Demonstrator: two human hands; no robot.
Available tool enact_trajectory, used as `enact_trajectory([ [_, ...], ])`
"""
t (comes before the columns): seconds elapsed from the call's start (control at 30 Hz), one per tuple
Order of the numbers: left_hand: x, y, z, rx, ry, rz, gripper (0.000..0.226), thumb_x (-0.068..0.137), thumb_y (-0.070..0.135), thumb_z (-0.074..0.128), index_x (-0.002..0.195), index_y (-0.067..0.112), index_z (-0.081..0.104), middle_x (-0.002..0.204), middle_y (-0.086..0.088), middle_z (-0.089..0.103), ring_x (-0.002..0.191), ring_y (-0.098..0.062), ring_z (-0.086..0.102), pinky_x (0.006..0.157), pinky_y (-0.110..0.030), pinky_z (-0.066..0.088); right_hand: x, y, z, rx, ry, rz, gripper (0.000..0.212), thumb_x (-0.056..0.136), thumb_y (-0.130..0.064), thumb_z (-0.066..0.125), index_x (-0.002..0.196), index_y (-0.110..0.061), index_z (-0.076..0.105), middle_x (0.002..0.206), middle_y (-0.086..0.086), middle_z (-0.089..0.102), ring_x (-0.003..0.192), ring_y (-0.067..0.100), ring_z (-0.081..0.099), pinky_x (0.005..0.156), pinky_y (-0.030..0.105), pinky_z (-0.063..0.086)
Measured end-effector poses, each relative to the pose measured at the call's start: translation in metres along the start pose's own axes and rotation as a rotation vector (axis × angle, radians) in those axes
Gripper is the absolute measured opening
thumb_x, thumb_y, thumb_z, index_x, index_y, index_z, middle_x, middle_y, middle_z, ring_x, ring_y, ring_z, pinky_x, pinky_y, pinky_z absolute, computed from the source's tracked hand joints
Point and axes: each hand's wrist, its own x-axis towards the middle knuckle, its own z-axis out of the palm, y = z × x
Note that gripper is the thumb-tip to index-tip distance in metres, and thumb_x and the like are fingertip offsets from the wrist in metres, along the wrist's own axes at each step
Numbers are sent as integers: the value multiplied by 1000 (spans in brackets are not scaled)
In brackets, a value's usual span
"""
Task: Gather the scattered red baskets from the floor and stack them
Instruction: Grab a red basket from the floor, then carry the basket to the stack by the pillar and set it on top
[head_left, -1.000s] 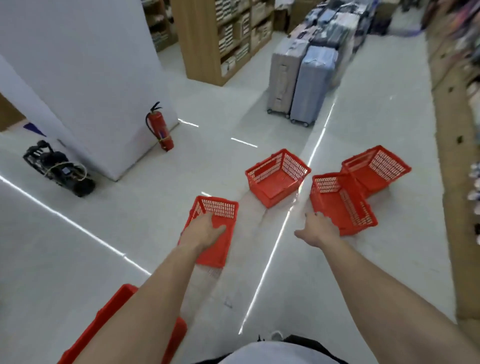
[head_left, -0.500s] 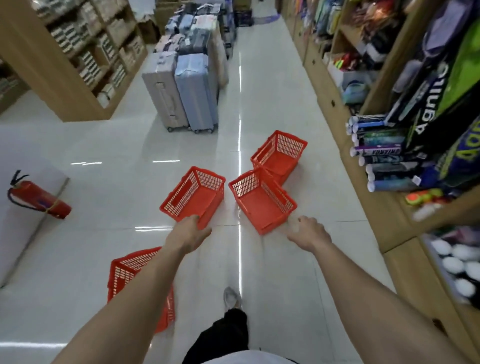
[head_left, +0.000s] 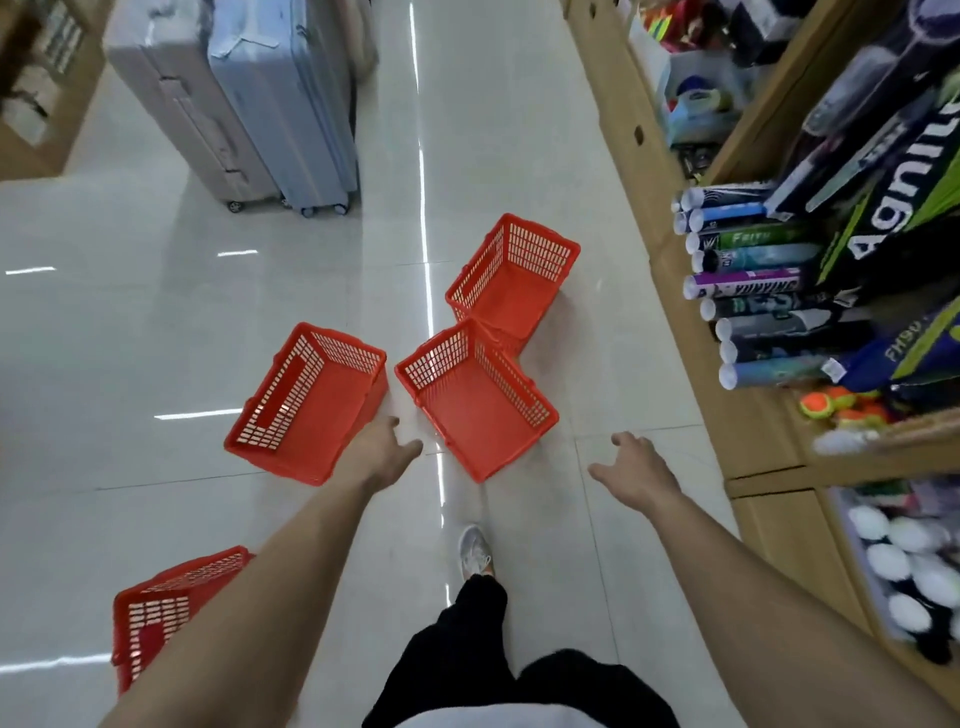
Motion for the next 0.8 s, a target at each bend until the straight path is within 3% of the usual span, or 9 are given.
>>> enact_trajectory([
  [0.27, 164, 20, 25, 39, 9, -54, 72, 82, 56, 57, 141, 16, 47, 140, -7, 55, 121, -27, 56, 100, -45, 48, 181, -19, 29, 71, -130, -31, 74, 80, -43, 68, 143, -13, 44, 140, 12, 49, 126, 31, 52, 99, 39, 46],
  [0.37, 233, 14, 64, 60, 9, -105, 71, 83, 57, 57, 141, 17, 46, 138, -8, 55, 120, -28, 56, 98, -45, 48, 272, -2, 74, 72, -200, -20, 80, 70, -51, 63, 140, -16, 48, 135, 10, 56, 119, 28, 57, 95, 40, 50],
  [0.5, 329, -6, 124, 86, 27, -191, 74, 86, 54, 60, 145, 14, 39, 145, -11, 49, 127, -30, 51, 102, -46, 45, 378, 18, 144, 55, -259, 25, 81, 80, -43, 64, 149, -12, 35, 142, 14, 50, 127, 32, 52, 100, 44, 46],
  [0.63, 430, -44, 175, 126, 62, -187, 78, 85, 54, 63, 145, 11, 39, 143, -17, 49, 129, -35, 49, 104, -48, 42, 461, 41, 228, 136, -248, 78, 78, 66, -52, 55, 131, -11, 46, 122, 16, 59, 111, 36, 60, 87, 43, 51],
  [0.73, 496, -76, 204, 116, 118, -180, 80, 74, 66, 58, 135, 16, 47, 131, -15, 58, 120, -36, 55, 98, -50, 46, 494, 48, 282, 237, -170, 95, 81, 77, -49, 65, 143, -15, 35, 126, 17, 56, 113, 38, 58, 87, 44, 50],
  [0.8, 527, -90, 219, 125, 143, -167, 81, 73, 68, 56, 137, 18, 45, 132, -13, 58, 121, -35, 55, 100, -51, 46, 502, 46, 308, 262, -79, 96, 91, 86, -40, 70, 154, -16, 16, 133, 17, 49, 117, 39, 55, 91, 46, 48],
])
